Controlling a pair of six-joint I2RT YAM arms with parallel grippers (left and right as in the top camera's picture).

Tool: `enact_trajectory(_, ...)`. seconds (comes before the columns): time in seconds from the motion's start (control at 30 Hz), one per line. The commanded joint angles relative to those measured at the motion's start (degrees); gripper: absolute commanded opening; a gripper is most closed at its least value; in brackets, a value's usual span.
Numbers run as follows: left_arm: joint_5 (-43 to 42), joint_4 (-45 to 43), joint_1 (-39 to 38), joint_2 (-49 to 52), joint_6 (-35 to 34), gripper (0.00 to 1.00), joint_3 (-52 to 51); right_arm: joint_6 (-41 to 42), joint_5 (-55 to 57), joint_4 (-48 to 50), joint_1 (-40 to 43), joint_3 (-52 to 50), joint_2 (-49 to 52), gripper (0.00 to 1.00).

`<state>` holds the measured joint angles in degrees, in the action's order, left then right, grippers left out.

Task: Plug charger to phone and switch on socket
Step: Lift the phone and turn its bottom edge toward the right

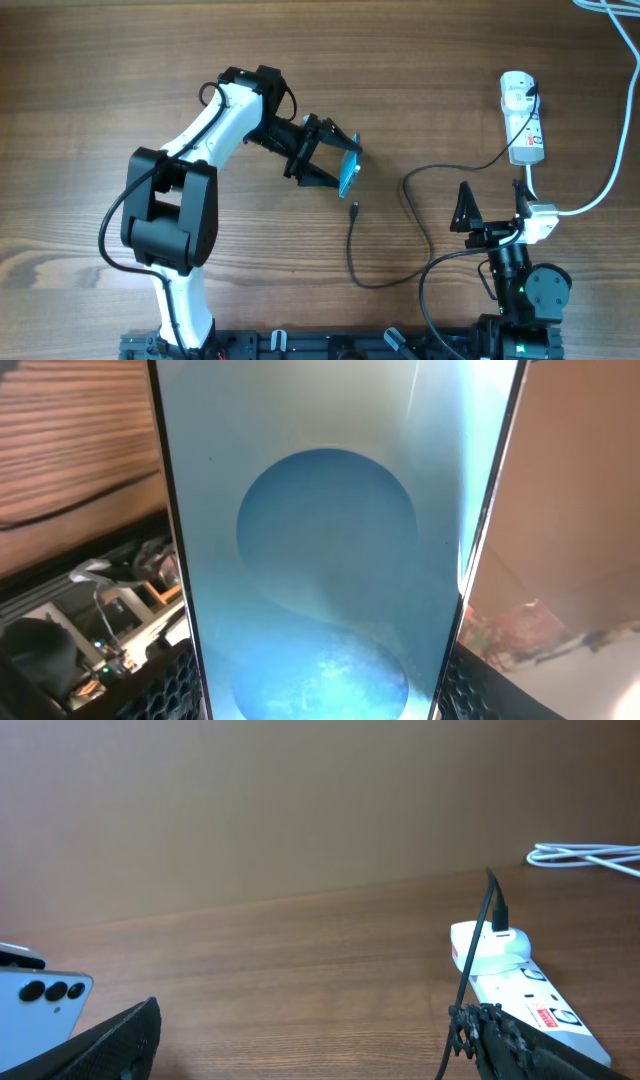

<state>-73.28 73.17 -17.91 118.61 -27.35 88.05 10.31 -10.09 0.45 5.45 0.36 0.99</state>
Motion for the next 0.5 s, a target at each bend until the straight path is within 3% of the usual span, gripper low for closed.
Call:
enact_trajectory(0.0, -6.29, 0.66, 0.02, -0.96, -0.42, 0.43, -0.09, 0.72, -0.31, 0.33, 0.13, -0.07, -0.57, 0.99)
enact_trajectory(0.1, -7.72, 0.66, 0.02, -0.96, -1.75, 0.46, -0.07, 0.70, -0.31, 0.33, 0.13, -0.07, -0.57, 1.00)
enact_trajectory(0.3, -7.72, 0.63, 0.07, -0.96, -9.07, 0.43, -0.09, 0.72, -0.31, 0.33, 0.13, -0.07, -0.57, 1.00)
enact_trajectory(0.47, -8.48, 0.68, 0.07, -0.96, -10.93, 0.40, -0.09, 0.72, -0.31, 0.33, 0.13, -0.07, -0.57, 1.00)
